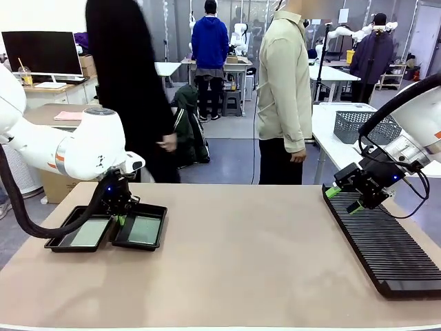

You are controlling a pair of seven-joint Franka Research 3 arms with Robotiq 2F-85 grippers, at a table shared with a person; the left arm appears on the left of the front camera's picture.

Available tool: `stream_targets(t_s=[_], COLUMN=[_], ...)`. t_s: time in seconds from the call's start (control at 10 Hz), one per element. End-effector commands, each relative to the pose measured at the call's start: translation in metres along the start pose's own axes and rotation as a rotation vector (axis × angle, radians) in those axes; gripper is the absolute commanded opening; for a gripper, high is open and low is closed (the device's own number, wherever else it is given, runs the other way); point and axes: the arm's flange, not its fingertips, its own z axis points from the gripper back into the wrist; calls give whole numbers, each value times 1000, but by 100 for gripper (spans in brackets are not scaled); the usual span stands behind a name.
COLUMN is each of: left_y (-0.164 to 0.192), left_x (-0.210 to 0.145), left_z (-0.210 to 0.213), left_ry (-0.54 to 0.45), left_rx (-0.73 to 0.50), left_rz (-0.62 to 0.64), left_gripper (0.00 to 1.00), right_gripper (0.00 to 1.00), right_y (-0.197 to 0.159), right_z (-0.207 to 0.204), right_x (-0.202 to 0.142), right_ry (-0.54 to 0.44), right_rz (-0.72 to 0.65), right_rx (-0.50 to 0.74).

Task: Inspect and transfer BCBs to ESD trays.
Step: Pick up the ESD tray and place it on the left side of the table.

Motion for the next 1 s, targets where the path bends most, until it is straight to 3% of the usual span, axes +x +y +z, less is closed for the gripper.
stream_targets(t_s=[0.0,0.2,0.3,0.9], left_y=[8,9,9,6], left_x=[4,5,6,1], left_z=[-11,-13,-15,-7], left_ry=[-3,-5,-3,-12], left_rx=[3,10,11,17], left_rz=[0,9,10,10], left_gripper=[3,3,8,56], right_gripper=[98,98,98,98], right_y=[1,1,1,1], right_z=[-1,-1,-1,-1], right_x=[1,1,1,1], right_ry=[-12,-12,-12,-12], right_rz=[-6,-6,-6,-6], right_rx=[-7,-7,-7,-7])
